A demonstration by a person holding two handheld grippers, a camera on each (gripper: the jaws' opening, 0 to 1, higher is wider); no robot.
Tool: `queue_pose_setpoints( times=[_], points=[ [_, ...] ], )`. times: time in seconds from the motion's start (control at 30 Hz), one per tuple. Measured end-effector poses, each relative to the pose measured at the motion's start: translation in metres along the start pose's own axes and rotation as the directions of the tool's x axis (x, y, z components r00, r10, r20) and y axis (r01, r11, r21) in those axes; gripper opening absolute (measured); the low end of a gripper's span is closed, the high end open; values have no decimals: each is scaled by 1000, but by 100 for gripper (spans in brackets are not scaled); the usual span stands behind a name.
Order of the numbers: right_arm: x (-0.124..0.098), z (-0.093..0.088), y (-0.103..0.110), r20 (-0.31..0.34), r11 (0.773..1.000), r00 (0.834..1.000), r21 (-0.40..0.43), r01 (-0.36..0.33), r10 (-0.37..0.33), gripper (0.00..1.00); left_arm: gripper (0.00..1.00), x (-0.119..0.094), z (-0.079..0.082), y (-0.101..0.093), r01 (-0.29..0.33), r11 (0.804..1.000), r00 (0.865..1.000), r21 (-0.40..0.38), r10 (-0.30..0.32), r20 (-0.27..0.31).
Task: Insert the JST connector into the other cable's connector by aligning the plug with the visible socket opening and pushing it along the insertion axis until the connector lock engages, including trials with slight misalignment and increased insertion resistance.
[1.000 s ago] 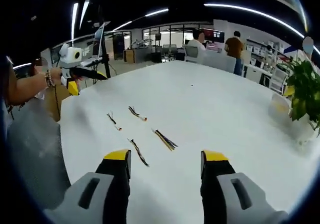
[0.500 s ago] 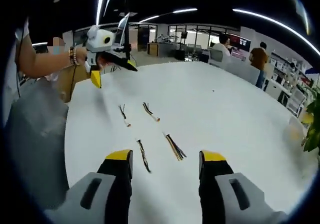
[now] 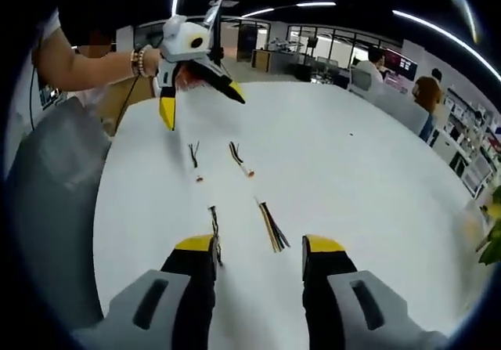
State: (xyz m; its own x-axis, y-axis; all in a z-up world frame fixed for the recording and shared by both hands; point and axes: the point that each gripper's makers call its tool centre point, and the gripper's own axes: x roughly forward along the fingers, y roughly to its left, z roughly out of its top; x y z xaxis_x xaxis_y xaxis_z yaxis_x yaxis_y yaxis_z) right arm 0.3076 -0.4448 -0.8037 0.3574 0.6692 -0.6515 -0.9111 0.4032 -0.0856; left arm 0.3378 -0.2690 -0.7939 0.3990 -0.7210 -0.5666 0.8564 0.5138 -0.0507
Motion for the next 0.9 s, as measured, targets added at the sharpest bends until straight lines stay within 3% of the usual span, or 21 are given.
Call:
queue_pose_setpoints(
  times=[0.13, 0.47, 0.9],
  points=[
    [7, 0, -1, -9, 999, 1000, -29, -24, 24, 40, 92, 9, 1, -1, 14, 1000, 1000, 2, -14, -12],
    [30, 7, -4, -18, 995, 997, -64, -73, 72, 37, 83, 29, 12, 2, 38, 999, 998, 10, -38, 39],
    [49, 9, -9, -19, 993, 995, -74, -95, 94, 31, 66, 57, 9, -11, 88, 994, 995, 57, -91, 46]
  ],
)
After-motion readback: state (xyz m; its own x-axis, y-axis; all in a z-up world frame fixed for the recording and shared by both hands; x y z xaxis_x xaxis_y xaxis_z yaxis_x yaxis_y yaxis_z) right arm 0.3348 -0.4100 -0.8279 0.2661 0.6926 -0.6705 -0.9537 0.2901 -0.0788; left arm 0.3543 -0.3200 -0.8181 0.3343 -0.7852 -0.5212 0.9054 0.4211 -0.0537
